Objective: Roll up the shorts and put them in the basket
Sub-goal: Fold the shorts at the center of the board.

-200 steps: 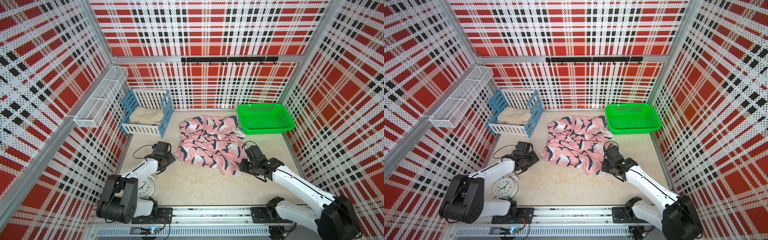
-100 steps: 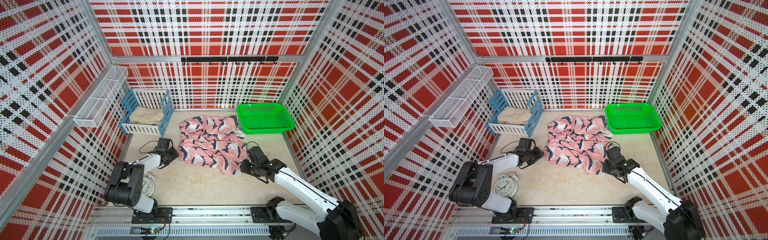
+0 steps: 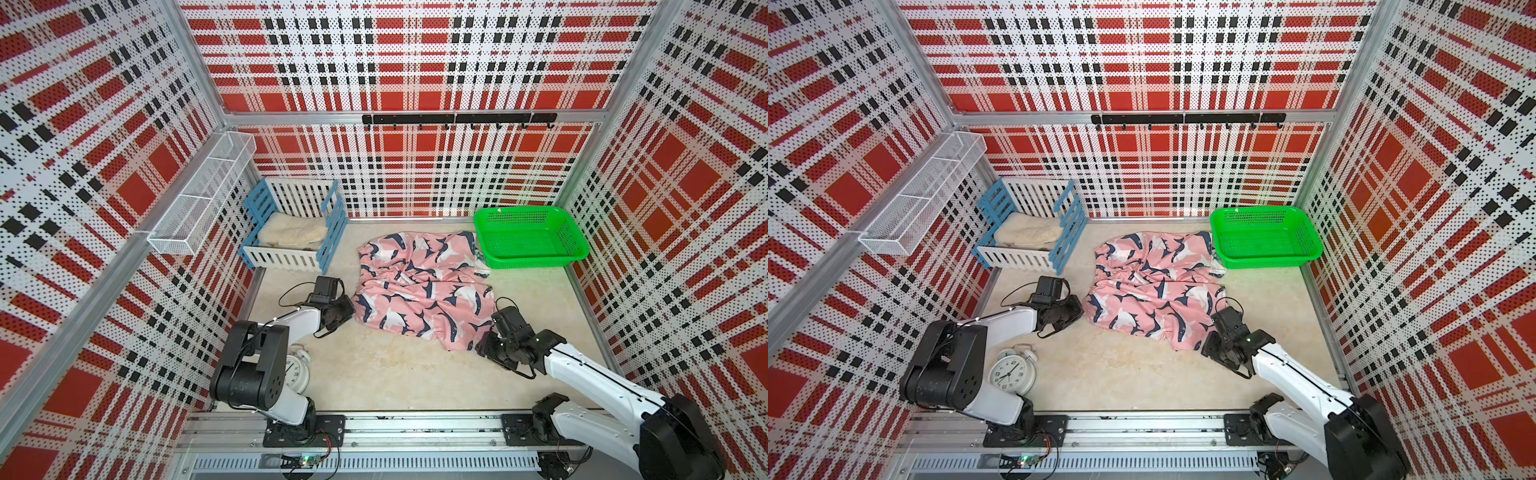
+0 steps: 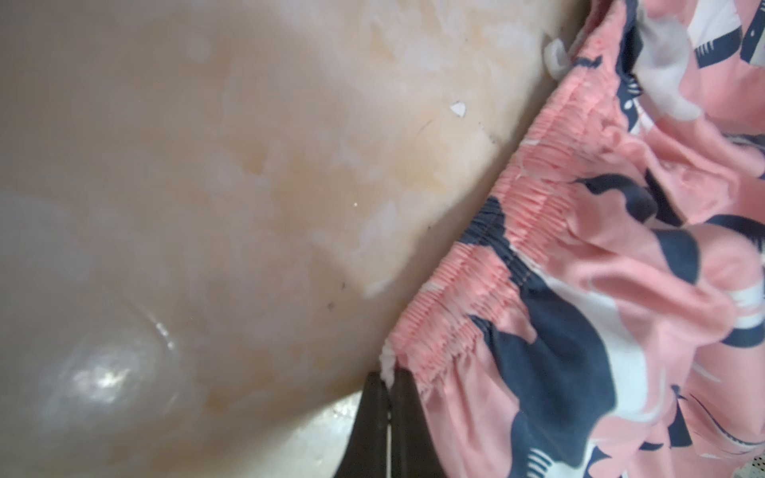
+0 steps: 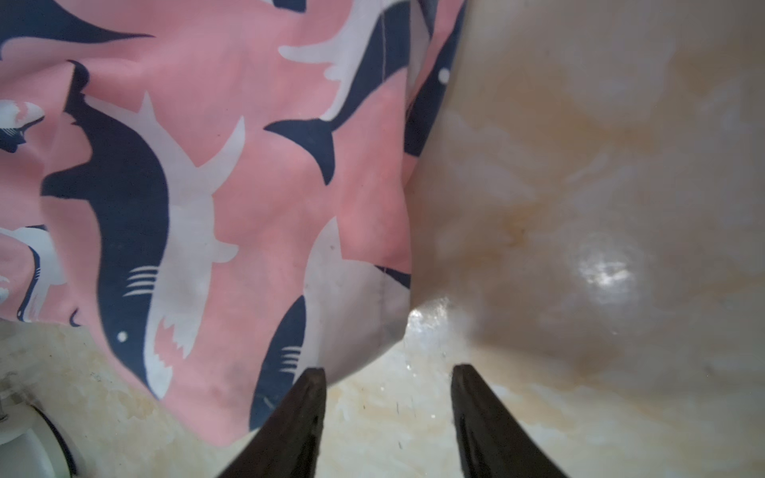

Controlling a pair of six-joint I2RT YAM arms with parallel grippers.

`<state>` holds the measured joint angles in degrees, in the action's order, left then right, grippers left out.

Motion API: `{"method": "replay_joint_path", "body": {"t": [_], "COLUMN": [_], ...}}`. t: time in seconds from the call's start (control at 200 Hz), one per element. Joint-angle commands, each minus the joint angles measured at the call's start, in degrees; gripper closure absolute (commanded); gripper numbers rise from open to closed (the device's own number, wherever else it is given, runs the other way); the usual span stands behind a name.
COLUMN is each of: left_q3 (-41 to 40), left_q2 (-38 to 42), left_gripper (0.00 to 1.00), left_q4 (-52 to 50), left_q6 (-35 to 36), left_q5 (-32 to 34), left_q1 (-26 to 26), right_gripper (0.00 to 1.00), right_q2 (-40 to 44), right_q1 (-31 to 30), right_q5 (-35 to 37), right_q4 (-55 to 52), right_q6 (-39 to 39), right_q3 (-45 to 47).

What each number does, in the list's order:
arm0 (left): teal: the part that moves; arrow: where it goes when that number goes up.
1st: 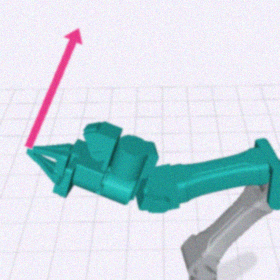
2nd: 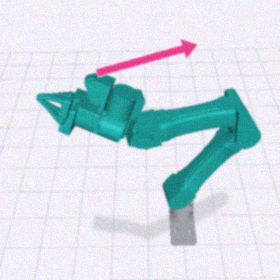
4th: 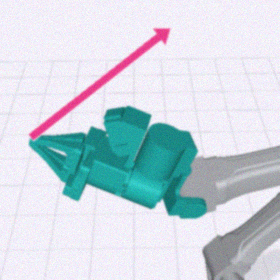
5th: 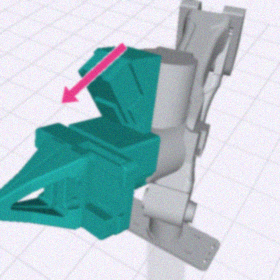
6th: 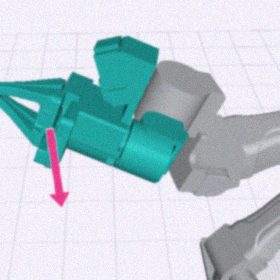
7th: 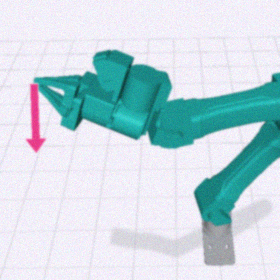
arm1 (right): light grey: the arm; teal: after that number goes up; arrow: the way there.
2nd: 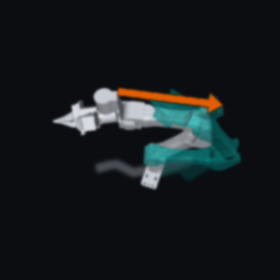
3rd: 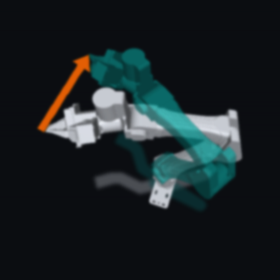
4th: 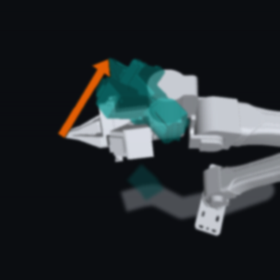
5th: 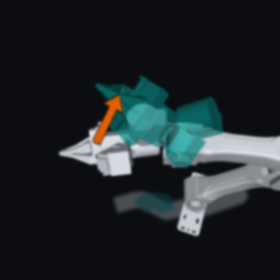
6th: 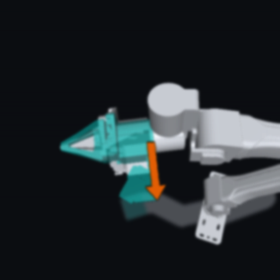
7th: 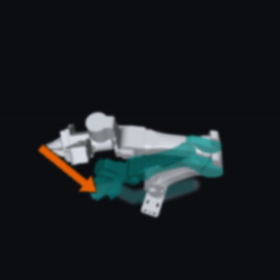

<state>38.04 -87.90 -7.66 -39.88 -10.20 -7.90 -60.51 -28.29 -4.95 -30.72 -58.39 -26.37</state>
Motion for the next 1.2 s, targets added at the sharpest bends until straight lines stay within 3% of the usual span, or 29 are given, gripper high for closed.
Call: {"method": "replay_joint_path", "body": {"t": [0.0,0.045,0.1,0.205,0.326,0.446,0.586,0.651,0.681,0.842,0.927,1.192], "left_q3": [-0.59,-0.76,-0.86,-0.74,0.98,2.54,3.07,2.71,2.42,1.77,1.77,2.39], "left_q2": [1.29,1.50,1.60,2.52,4.19,6.75,9.09,9.17,8.87,4.96,3.51,3.41], "left_gripper": [1.00,1.00,1.00,1.00,1.00,1.00,1.00,1.00,1.00,1.00,1.00,1.00], "left_q4": [-1.39,-1.39,-1.47,-2.04,-3.83,-6.27,-9.10,-9.95,-9.94,-10.10,-9.85,-10.17], "left_q6": [1.03,1.03,1.20,1.36,1.69,2.16,3.14,3.81,4.12,4.99,4.75,4.89], "left_q5": [-0.09,-0.09,-0.16,-0.17,0.31,1.42,3.45,3.48,2.91,2.44,3.53,4.39], "left_q1": [0.43,0.37,0.43,0.94,1.88,2.75,3.54,3.60,3.46,0.97,-0.69,-0.68], "right_gripper": [0.44,0.46,0.55,1.00,1.00,1.00,1.00,1.00,0.92,0.73,0.66,0.64], "right_q2": [-1.70,-2.58,-3.99,-4.53,-0.17,4.28,7.85,8.33,8.47,9.12,8.79,9.40], "right_q1": [-0.10,-0.09,-0.03,0.42,1.70,7.24,13.70,14.58,14.61,14.54,13.23,4.61], "right_q5": [-2.82,-2.23,-0.54,3.18,10.16,15.26,16.38,16.38,15.88,5.15,5.28,3.10], "right_q4": [10.48,12.85,13.57,10.43,-2.50,-16.52,-26.46,-27.98,-27.80,-18.24,-16.74,-12.45], "right_q6": [-5.56,-6.26,-6.74,-4.55,1.24,8.62,14.68,15.10,14.86,12.15,11.01,3.78], "right_q3": [2.31,2.96,2.99,0.02,-10.07,-21.47,-28.23,-27.53,-26.56,-18.02,-15.63,-6.71]}}
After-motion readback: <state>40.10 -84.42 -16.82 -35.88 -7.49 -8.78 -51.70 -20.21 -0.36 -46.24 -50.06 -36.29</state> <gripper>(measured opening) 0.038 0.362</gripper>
